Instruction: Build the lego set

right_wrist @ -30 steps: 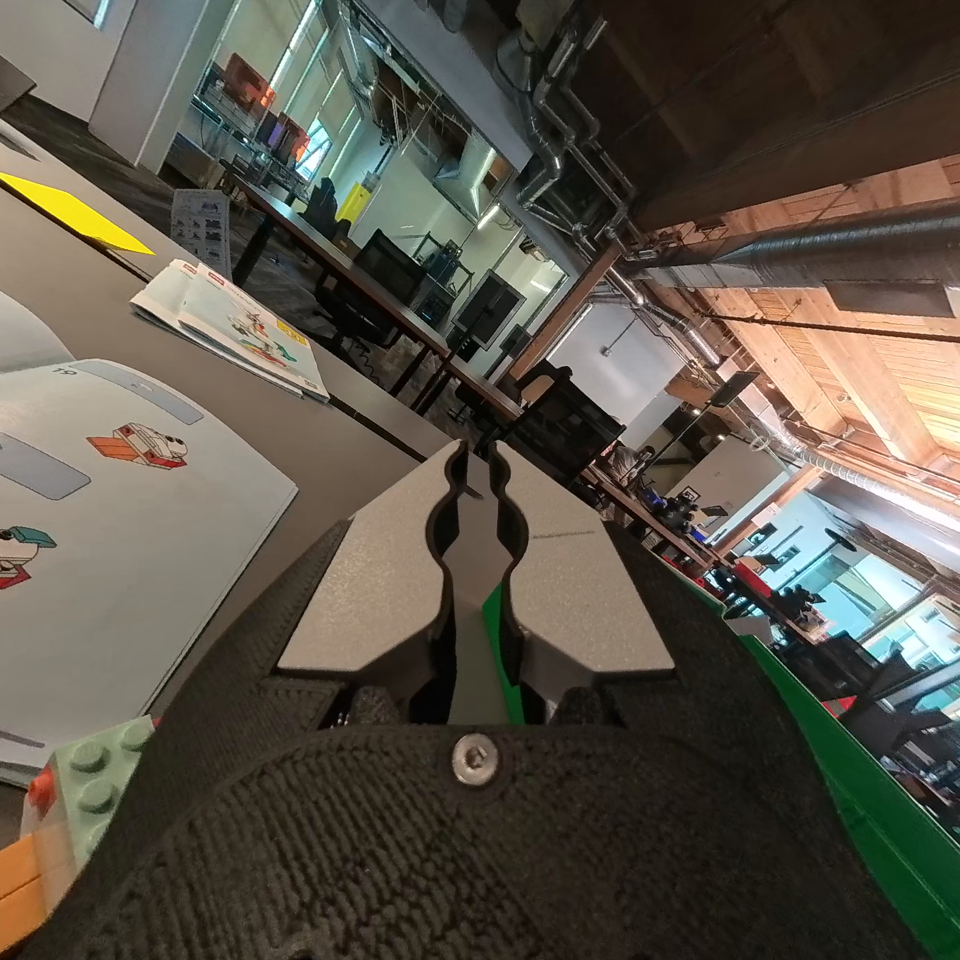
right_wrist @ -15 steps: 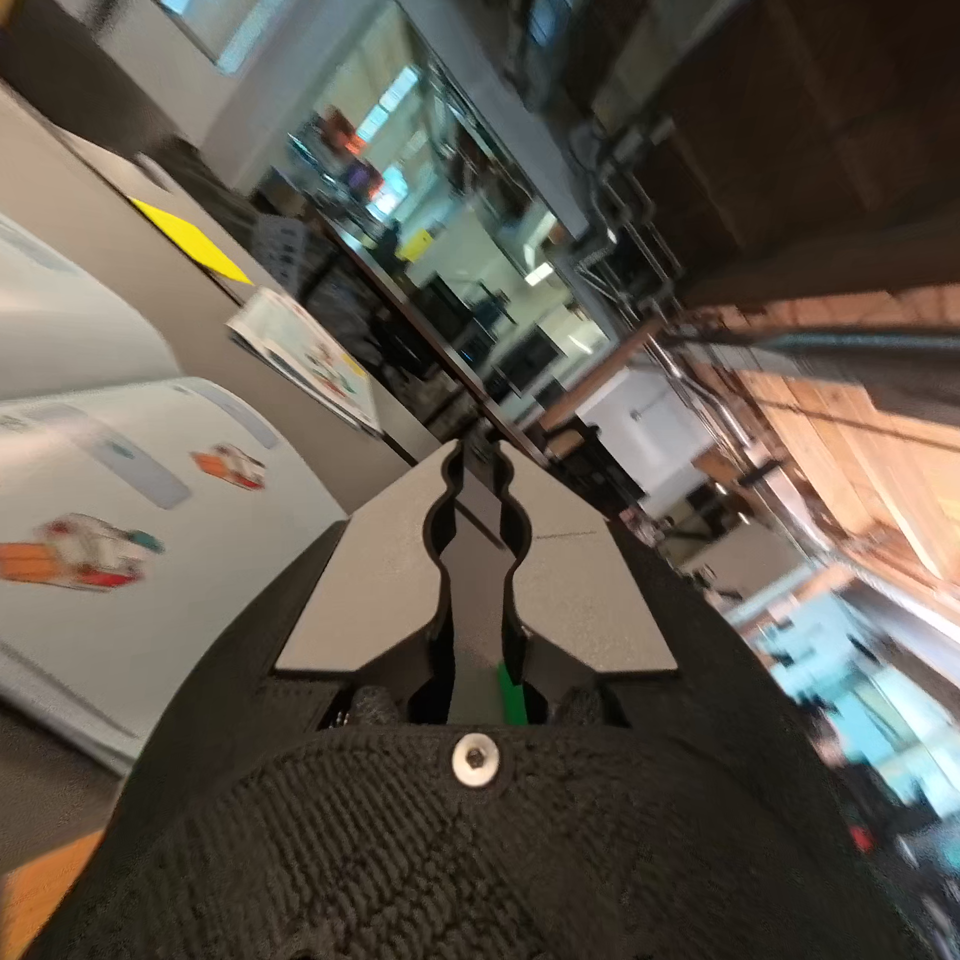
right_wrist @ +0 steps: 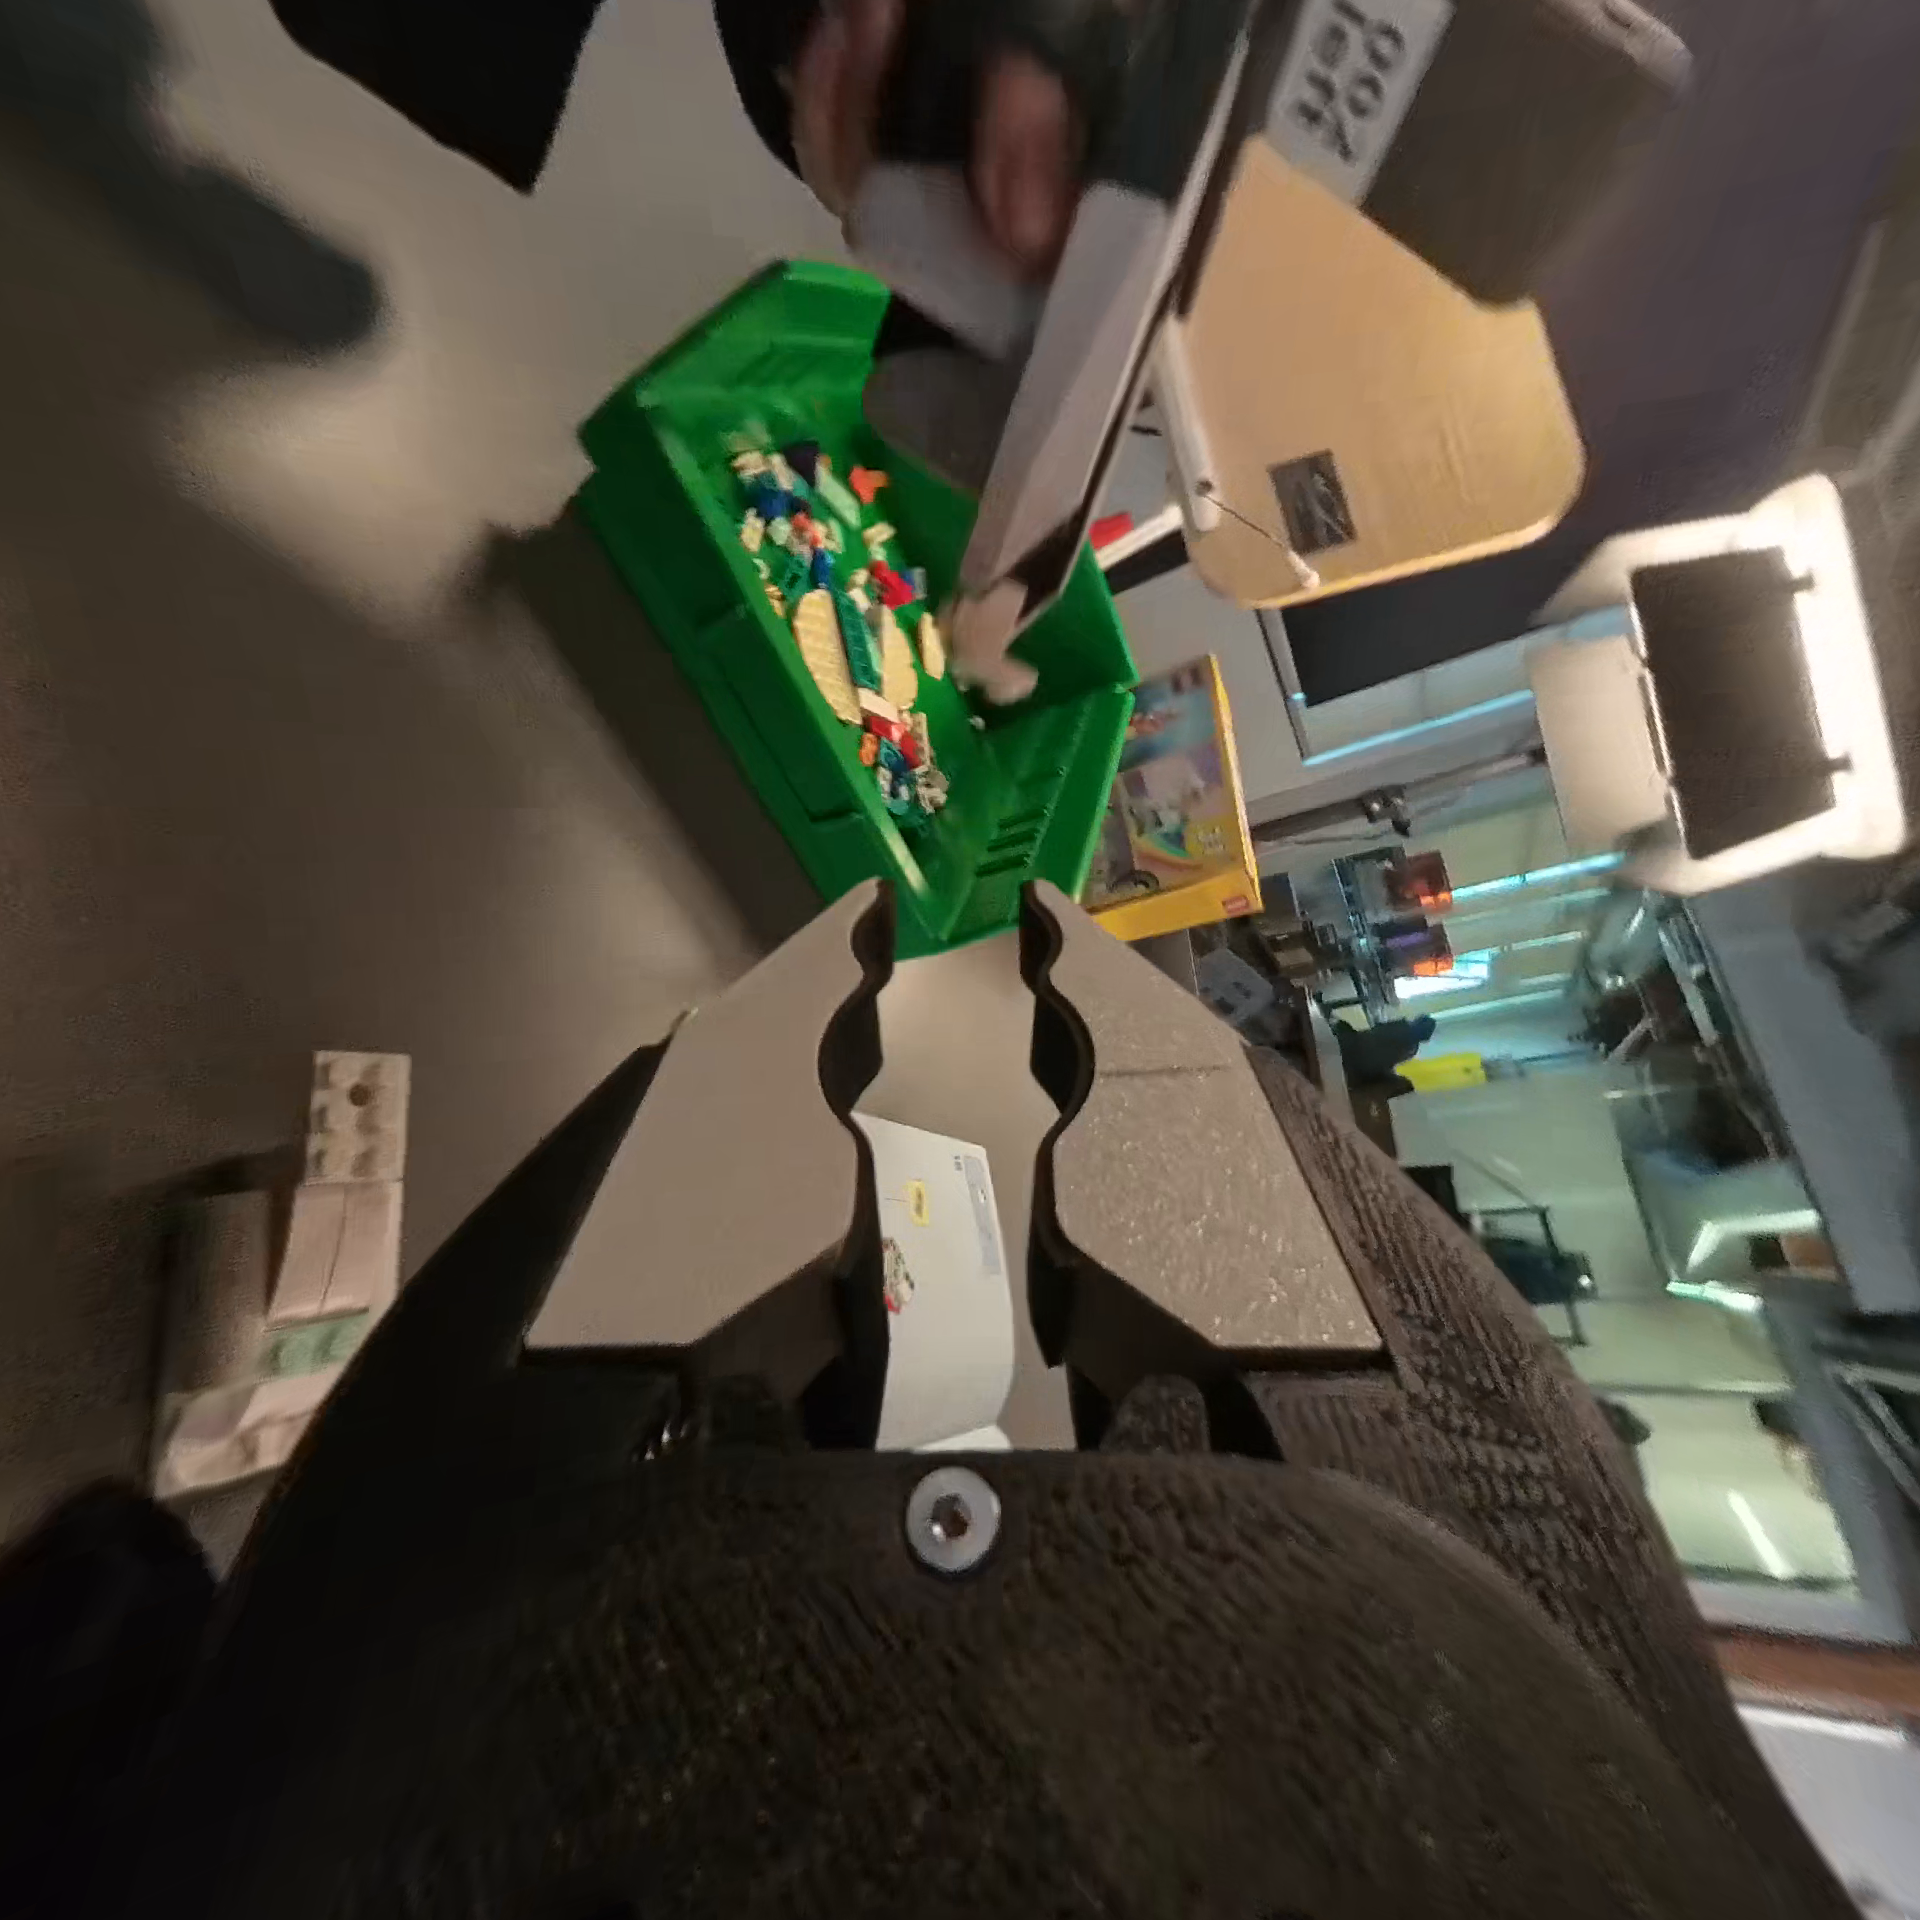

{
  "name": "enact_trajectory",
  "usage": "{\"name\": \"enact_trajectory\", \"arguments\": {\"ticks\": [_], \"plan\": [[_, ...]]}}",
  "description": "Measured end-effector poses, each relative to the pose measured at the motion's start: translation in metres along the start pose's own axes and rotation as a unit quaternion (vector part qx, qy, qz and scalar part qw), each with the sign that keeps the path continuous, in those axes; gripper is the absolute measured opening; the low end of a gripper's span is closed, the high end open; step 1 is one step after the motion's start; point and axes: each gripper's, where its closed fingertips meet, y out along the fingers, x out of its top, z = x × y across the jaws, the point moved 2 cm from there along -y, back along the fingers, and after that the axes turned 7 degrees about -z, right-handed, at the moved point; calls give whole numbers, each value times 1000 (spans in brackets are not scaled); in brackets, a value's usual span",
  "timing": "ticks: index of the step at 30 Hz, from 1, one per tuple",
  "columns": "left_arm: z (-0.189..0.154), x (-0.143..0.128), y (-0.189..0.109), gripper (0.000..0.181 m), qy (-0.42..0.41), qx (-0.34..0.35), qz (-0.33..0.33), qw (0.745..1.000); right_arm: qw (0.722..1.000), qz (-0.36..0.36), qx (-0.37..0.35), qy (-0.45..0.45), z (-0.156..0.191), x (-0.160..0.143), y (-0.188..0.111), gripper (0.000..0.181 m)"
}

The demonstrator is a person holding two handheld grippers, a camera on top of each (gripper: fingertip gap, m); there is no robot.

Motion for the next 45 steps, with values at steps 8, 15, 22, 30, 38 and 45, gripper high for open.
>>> {"name": "enact_trajectory", "arguments": {"ticks": [8, 15, 22, 30, 38, 45], "plan": [[-5, -36, 27, 18, 27, 27, 77, 996, 979, 33, 86, -184, 19, 21, 10, 23], [-16, -46, 24, 18, 20, -4, 103, 994, 945, 34, 132, -296, 40, 27, 18, 15], [-17, -48, 21, 17, 14, -7, 87, 996, 945, 37, 137, -295, 40, 31, 21, 2], [-19, -26, 15, 27, 31, 8, -59, 998, 977, 69, 61, -194, 22, 32, 23, 1], [-15, -22, 18, 18, 44, 29, -103, 993, 976, 87, 46, -196, 18, 29, 24, 1], [-11, -16, 17, 17, 22, 29, -129, 991, 984, 95, 31, -148, 13, 31, 24, 9]]}}
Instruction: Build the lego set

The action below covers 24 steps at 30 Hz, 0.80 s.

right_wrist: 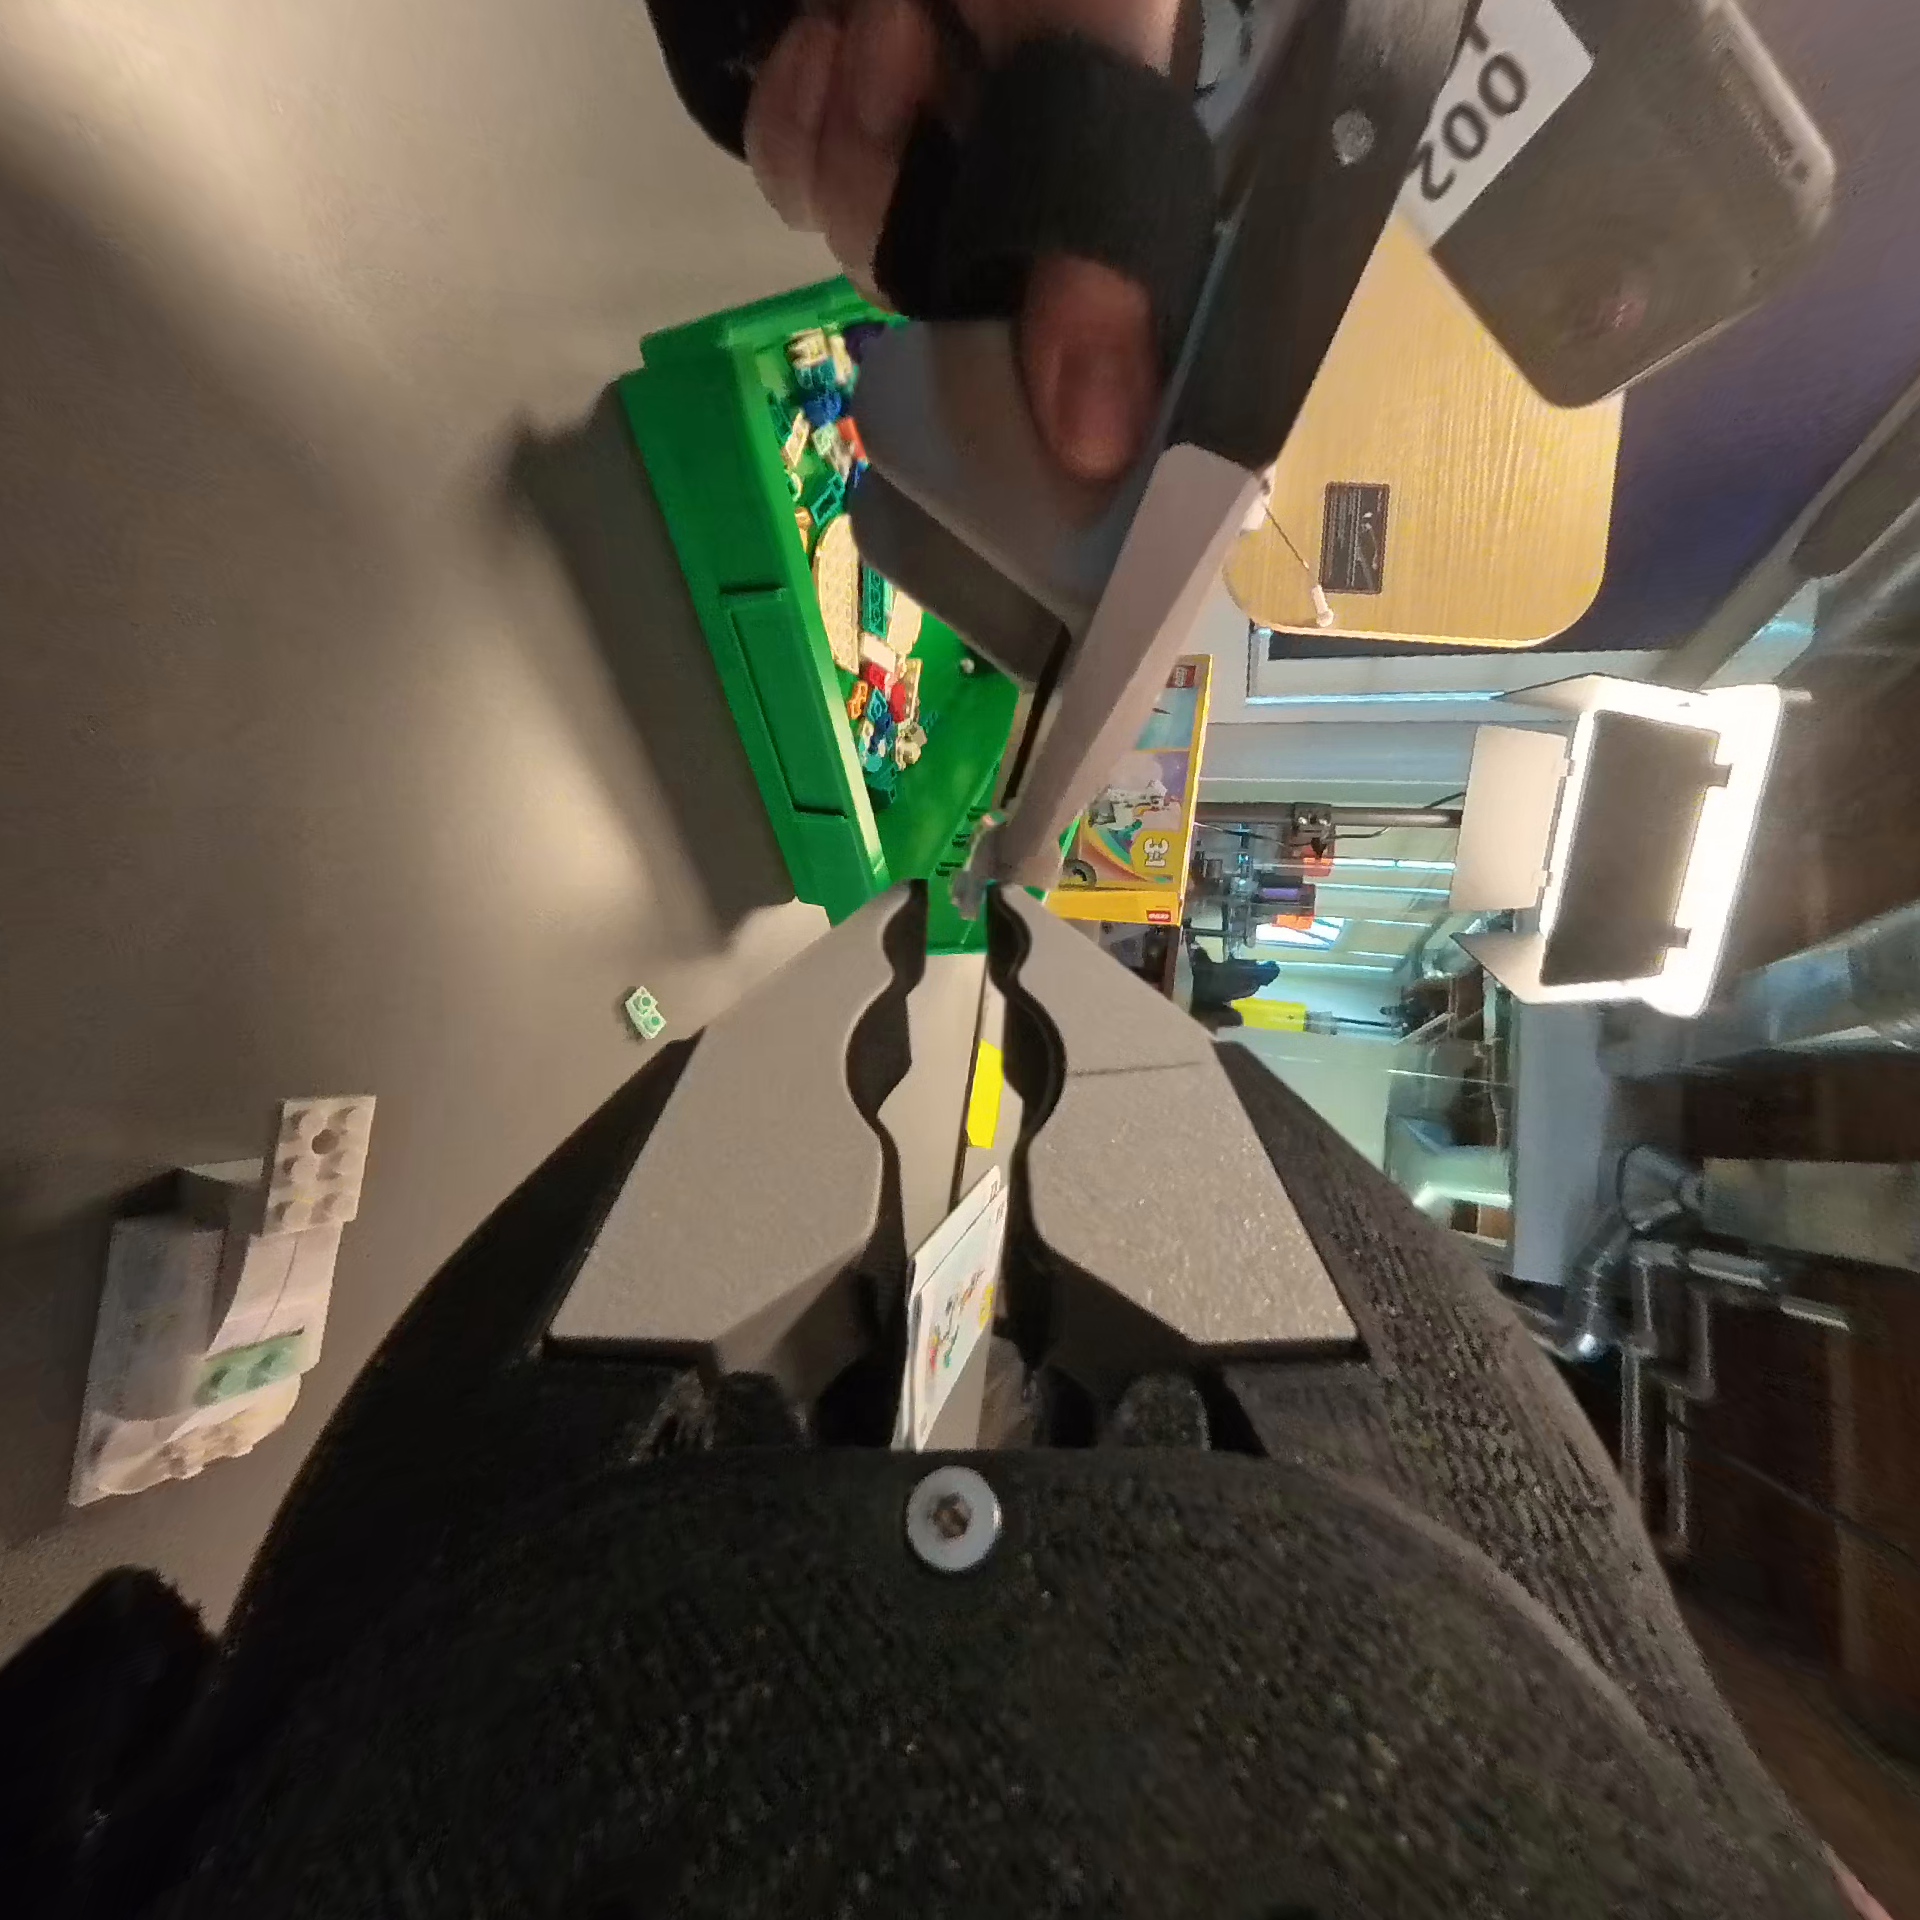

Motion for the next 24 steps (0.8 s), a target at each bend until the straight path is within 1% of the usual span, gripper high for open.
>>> {"name": "enact_trajectory", "arguments": {"ticks": [1, 6, 12, 18, 19, 20, 21, 22, 23, 24], "plan": [[-1, 1, 0, 17, -8, -8, -4, 1000, 1000, 2, -4, 1, -1, 0, 0, 6], [-1, 2, -1, 16, -19, -19, -10, 1000, 1000, 6, -7, 19, -3, 1, 0, 3], [-12, -6, -3, 17, 9, -12, 38, 999, 999, -17, 6, -28, 1, 8, -9, 2], [-15, -17, -7, 16, 0, -14, 56, 998, 999, -25, 23, -29, 10, 13, -10, 2], [-15, -19, -10, 16, -5, -14, 59, 998, 998, 27, 32, -42, 12, -5, -11, 3], [-8, -17, -22, 16, -12, 5, 52, 999, 994, 86, 43, -58, 15, -35, -16, 2], [1, -8, -41, 16, -21, 29, 20, 999, 992, 109, 57, -36, 20, -58, -25, 2], [9, -1, -61, 16, -35, 50, -8, 998, 992, 112, 65, 4, 23, -66, -32, 2], [15, 1, -75, 16, -44, 66, -25, 997, 991, 111, 67, 23, 22, -66, -35, 2], [17, 1, -80, 16, -47, 73, -31, 996, 993, 99, 60, 30, 19, -58, -32, 2]]}}
